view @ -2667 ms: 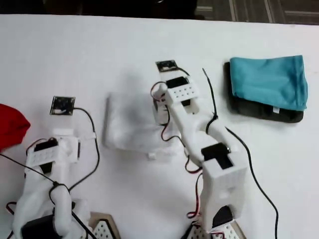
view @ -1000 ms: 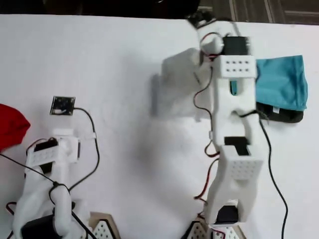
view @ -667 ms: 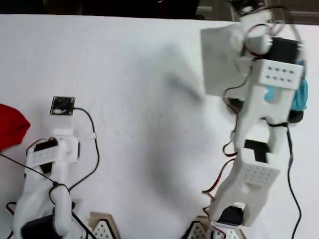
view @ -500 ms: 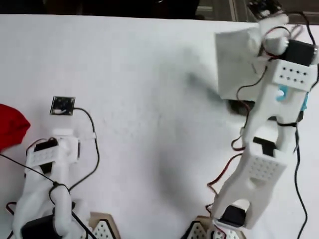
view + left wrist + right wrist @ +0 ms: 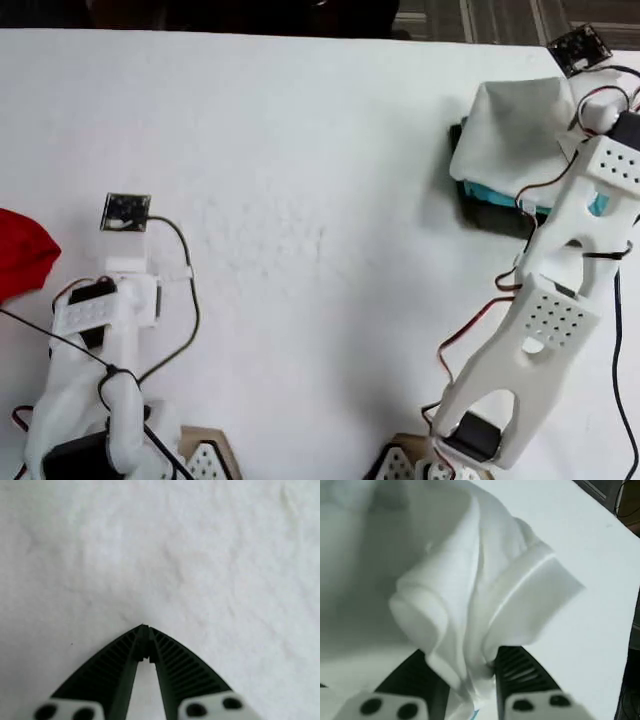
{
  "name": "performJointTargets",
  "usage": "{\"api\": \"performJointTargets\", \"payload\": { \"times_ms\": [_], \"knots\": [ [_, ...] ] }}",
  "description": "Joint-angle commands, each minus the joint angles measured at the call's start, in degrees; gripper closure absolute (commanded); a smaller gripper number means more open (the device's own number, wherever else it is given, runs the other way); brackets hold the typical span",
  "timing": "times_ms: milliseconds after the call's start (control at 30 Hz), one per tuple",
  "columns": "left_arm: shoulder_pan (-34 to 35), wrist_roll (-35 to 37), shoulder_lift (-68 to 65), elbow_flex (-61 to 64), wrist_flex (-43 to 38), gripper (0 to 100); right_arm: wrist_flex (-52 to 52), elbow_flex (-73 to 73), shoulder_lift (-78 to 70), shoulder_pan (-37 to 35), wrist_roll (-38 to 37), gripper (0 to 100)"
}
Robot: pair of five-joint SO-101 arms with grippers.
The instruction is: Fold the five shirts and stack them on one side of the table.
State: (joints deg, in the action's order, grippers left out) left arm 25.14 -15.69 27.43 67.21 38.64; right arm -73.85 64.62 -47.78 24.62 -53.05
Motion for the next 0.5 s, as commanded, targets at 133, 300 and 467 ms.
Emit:
{"api": "performJointTargets", "payload": {
  "times_ms": [133, 300, 467],
  "knots": [
    [0.4, -0.3, 1.5, -0.1, -1.0, 97, 4.9, 2.7, -2.5, 0.8, -0.4, 94.7],
    [0.4, -0.3, 1.5, -0.1, -1.0, 97, 1.8, 5.2, -1.1, 1.5, -0.1, 73.9],
    [0.4, -0.3, 1.5, -0.1, -1.0, 97, -1.3, 13.0, 1.8, 1.5, 5.3, 74.8]
  ]
}}
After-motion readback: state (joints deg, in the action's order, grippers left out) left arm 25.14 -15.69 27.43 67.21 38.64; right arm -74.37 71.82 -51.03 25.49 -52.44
